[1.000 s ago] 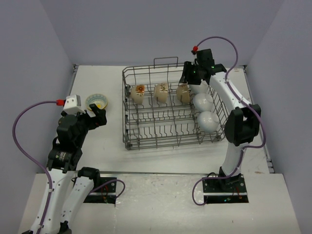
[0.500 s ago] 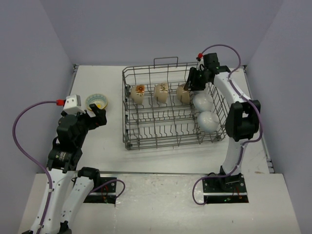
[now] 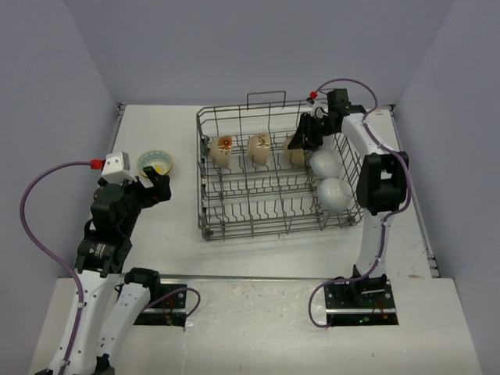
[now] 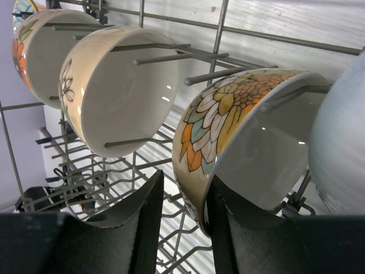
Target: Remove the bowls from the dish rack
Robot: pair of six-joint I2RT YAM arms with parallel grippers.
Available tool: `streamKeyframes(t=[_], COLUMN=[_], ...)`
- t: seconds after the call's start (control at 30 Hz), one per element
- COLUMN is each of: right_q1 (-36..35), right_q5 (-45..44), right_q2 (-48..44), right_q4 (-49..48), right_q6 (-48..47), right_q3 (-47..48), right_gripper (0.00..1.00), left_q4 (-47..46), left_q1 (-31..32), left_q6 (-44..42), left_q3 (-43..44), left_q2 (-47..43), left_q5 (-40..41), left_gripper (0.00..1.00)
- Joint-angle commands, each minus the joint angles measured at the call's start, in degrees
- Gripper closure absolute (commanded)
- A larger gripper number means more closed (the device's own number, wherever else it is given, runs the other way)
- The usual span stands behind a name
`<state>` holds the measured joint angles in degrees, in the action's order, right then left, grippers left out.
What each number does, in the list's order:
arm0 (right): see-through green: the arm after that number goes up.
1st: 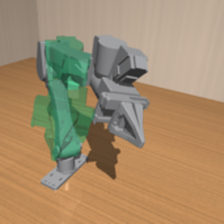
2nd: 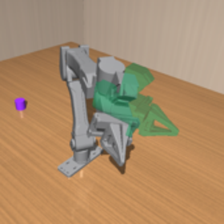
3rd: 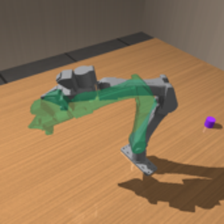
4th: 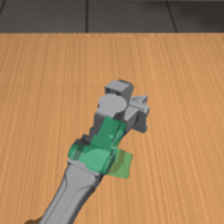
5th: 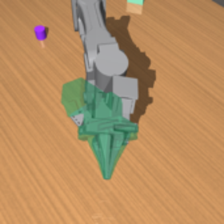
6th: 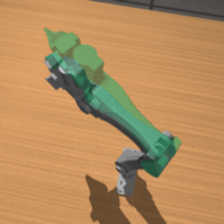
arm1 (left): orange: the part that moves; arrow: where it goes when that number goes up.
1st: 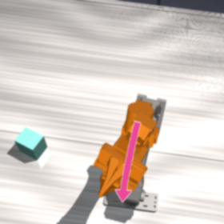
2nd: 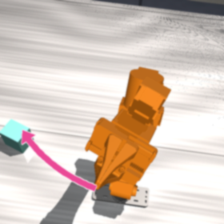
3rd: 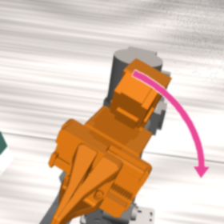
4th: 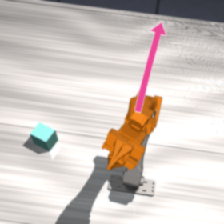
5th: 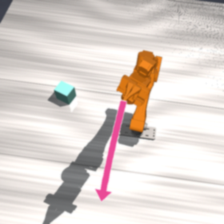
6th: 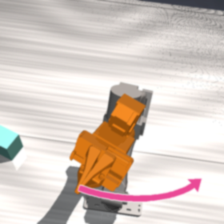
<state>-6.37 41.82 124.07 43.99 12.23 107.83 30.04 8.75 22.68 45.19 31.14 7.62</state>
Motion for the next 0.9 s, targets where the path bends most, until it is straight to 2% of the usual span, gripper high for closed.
streamKeyframes(t=[0.0, 0.1, 0.27, 0.5, 0.6, 0.73, 0.87], right_q1=[0.6, 0.7, 1.2, 1.9, 2.0, 2.2, 2.3], right_q5=[12.0, 15.5, 20.6, 32.5, 34.7, 37.8, 38.2], right_q2=[2.6, 2.8, 2.3, -1.3, -3.2, -6.8, -7.9], right_q4=[3.1, 3.0, 2.1, -9.6, -14.5, -27.2, -32.1], right_q6=[-2.3, -2.6, -2.4, 3.9, 9.4, 18.3, 24.5], right_q3=[3.0, 3.5, 3.4, -1.2, -3.7, -6.5, -7.1], right_gripper=[0.65, 0.76, 1.0, 1.0, 1.0, 1.0, 1.0], left_q4=[-2.4, -2.4, -2.4, -2.4, -2.4, -2.4, -2.4], left_q1=[0.4, 0.4, 0.4, 0.4, 0.4, 0.4, 0.4], left_q6=[-1.8, -1.8, -1.8, -1.8, -1.8, -1.8, -1.8], left_q3=[-0.4, -0.4, -0.4, -0.4, -0.4, -0.4, -0.4], left_q2=[0.0, 0.0, 0.0, 0.1, 0.0, 0.0, 0.0], left_q5=[-0.5, -0.5, -0.6, -0.6, -0.6, -0.5, -0.4], left_gripper=[0.0, 0.0, 0.0, 0.0, 0.0, 0.0, 0.0])
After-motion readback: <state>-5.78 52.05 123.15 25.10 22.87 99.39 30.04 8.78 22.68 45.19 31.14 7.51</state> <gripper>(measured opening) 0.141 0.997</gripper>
